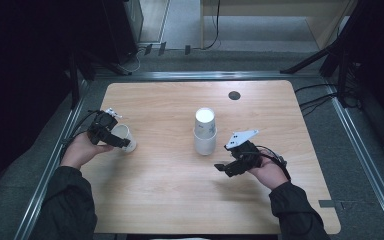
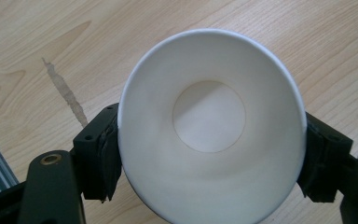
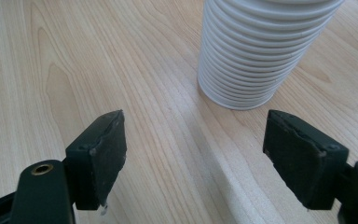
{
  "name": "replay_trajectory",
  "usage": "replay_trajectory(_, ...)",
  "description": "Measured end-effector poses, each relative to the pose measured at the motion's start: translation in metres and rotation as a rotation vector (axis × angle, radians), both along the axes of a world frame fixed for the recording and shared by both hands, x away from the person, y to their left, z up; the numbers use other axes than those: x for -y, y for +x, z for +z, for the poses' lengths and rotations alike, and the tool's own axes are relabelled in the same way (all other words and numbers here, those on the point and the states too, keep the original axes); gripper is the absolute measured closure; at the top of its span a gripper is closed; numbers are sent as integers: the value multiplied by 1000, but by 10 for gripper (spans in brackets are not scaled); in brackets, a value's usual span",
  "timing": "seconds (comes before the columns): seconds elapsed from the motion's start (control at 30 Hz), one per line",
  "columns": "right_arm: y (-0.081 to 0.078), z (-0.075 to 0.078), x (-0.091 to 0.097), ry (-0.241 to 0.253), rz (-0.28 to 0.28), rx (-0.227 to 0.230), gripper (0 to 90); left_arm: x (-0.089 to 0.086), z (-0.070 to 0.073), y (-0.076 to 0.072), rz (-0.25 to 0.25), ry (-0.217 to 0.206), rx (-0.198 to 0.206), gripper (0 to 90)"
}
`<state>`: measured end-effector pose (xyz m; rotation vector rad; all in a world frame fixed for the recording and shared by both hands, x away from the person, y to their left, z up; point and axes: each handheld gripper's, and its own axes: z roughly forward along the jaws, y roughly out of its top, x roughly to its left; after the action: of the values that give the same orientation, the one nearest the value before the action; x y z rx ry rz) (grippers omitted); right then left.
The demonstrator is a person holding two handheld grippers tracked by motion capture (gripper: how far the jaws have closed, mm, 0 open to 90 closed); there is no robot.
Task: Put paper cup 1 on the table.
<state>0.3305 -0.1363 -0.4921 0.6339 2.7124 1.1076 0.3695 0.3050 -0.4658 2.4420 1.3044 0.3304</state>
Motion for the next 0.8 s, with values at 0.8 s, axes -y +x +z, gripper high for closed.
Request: replay_trajectory(0.8,-2,1,-2,6,13,7,214,7,-9,2,-22,-5,-18,157)
